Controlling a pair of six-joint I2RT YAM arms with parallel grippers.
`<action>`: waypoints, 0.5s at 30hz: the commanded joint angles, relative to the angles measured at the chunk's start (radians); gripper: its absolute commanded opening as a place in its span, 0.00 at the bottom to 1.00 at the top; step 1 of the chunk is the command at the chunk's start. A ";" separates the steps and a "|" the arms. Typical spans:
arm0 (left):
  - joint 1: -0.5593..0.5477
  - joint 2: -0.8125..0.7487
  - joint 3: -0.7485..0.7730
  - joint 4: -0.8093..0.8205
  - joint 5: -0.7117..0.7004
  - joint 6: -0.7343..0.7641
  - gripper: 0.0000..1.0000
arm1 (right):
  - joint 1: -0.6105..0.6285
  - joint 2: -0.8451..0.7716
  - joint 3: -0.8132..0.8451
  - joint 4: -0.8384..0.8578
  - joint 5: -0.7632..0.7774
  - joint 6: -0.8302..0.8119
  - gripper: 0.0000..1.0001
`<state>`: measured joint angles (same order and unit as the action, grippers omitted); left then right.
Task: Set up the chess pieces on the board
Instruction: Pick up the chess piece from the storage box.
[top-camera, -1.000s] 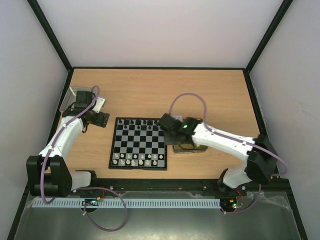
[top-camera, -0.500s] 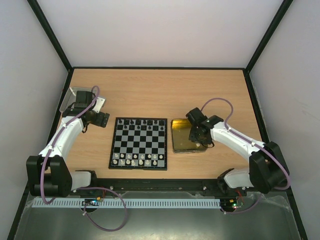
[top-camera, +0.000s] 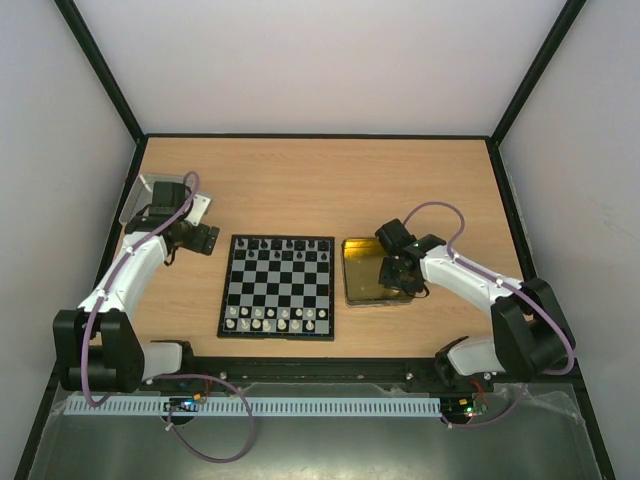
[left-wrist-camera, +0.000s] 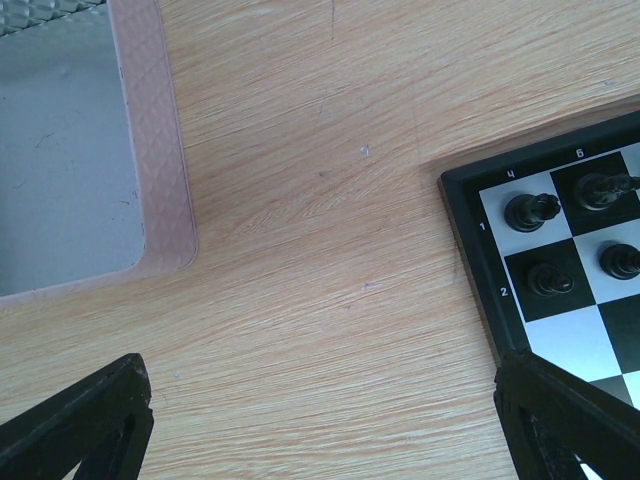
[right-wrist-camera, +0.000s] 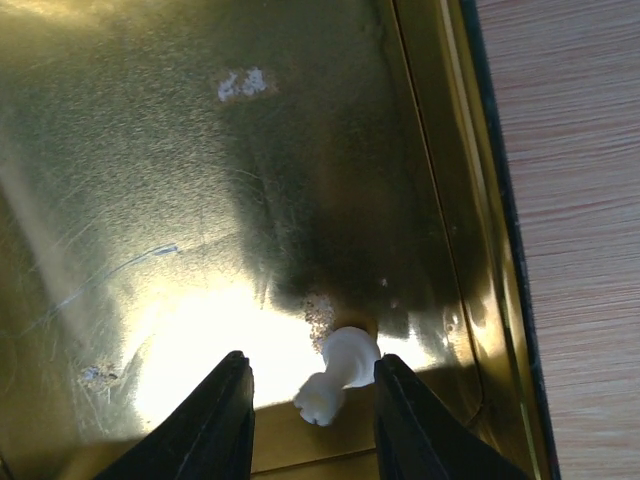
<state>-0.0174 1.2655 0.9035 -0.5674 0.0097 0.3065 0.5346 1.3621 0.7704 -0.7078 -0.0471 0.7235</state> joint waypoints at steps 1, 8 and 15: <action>-0.003 -0.001 0.022 -0.016 -0.001 0.002 0.94 | -0.018 0.003 -0.027 0.012 0.007 -0.016 0.32; -0.003 -0.004 0.021 -0.019 -0.005 0.003 0.94 | -0.031 -0.001 -0.029 0.018 0.006 -0.020 0.32; -0.003 -0.007 0.024 -0.021 -0.010 0.006 0.94 | -0.033 0.015 -0.036 0.026 -0.013 -0.027 0.27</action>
<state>-0.0174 1.2655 0.9035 -0.5678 0.0086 0.3069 0.5076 1.3651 0.7464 -0.6926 -0.0582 0.7101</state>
